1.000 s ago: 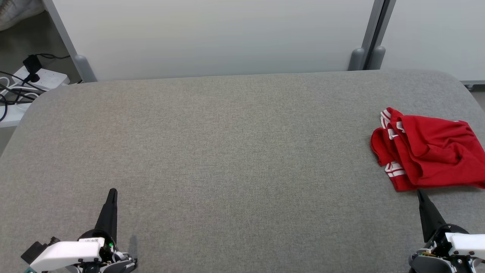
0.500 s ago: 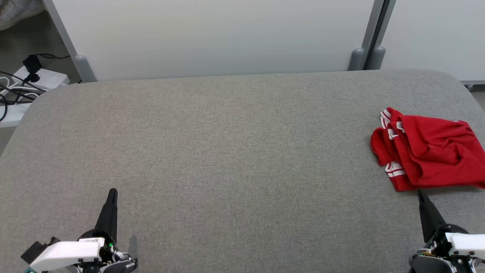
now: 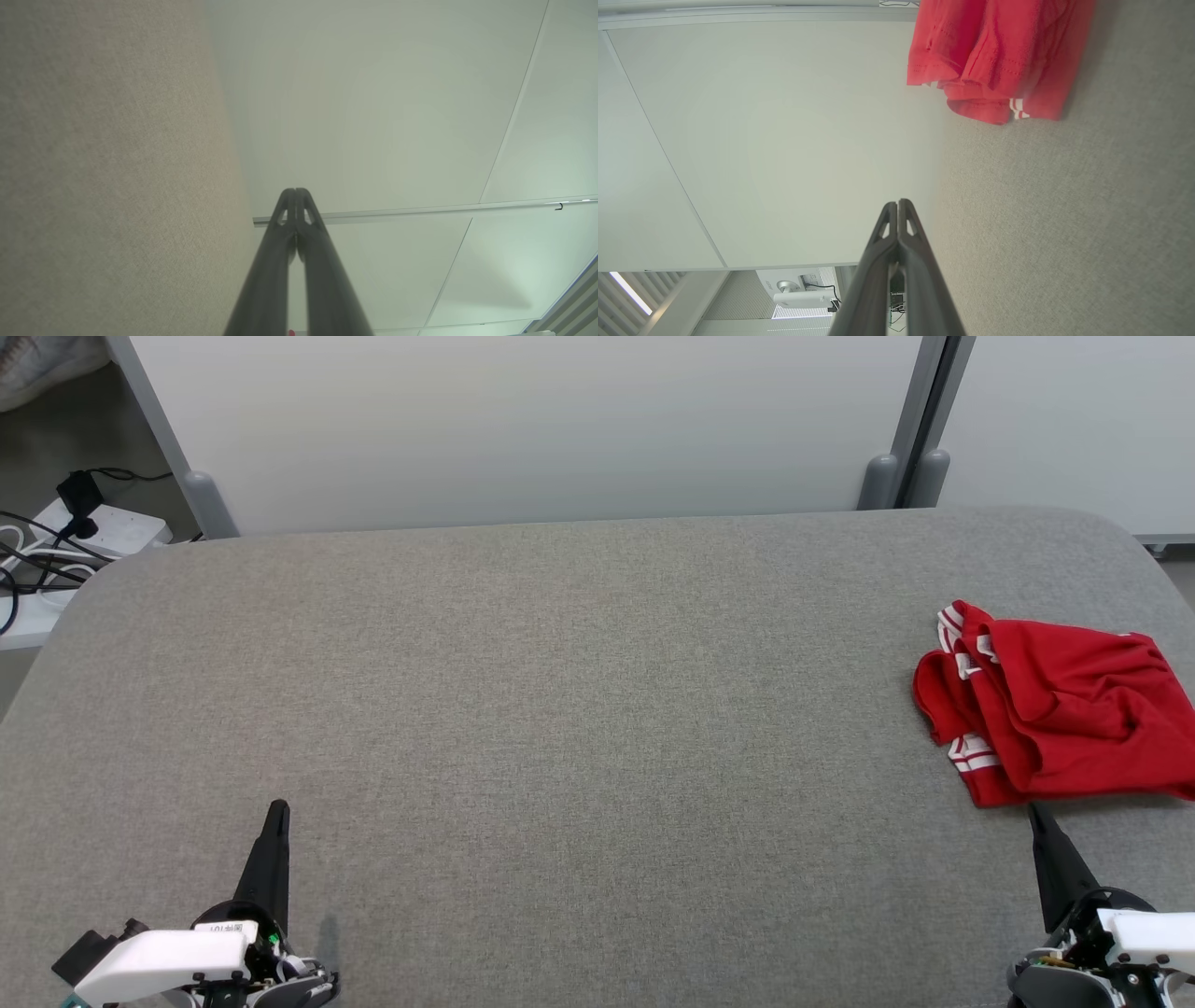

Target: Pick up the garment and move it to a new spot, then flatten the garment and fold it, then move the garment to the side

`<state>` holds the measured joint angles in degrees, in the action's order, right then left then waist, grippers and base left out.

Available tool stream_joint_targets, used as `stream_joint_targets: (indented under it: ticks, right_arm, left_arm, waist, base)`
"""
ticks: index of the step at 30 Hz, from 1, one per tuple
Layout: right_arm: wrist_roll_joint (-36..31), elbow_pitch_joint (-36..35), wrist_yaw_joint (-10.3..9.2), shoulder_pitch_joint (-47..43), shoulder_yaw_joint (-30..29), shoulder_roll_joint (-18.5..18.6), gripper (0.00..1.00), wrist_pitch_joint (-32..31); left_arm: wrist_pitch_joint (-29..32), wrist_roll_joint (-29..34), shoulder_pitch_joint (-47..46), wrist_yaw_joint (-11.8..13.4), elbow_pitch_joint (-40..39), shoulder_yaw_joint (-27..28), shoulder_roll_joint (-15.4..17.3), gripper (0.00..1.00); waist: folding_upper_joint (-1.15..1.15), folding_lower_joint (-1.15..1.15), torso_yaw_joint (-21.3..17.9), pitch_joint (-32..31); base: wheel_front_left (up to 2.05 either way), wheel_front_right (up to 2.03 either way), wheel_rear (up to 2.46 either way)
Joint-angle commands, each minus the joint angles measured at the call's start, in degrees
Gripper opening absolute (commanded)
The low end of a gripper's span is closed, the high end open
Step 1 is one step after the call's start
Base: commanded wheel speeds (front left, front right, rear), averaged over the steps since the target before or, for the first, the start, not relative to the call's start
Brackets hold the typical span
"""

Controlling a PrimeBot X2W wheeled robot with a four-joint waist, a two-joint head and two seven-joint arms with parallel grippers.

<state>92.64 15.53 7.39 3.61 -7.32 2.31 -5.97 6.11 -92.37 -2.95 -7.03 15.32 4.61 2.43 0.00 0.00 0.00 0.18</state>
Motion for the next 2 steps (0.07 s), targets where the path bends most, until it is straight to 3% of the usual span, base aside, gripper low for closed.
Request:
stream_joint_targets:
  ticks: [1,2]
  right_arm:
    - [-0.4,-1.5,0.10,2.6,0.9,0.6,0.00,-0.5]
    - [-0.4,-1.5,0.10,2.6,0.9,0.6,0.00,-0.5]
  left_arm:
    - [0.4,0.2,-3.2,-0.5,-1.3,1.9,0.5,0.00]
    - [0.4,0.2,-3.2,-0.5,-1.3,1.9,0.5,0.00]
  waist:
    - [0.00,0.00,0.0,0.0]
    - [0.00,0.00,0.0,0.0]
  base:
    - [0.00,0.00,0.00]
    - [0.00,0.00,0.00]
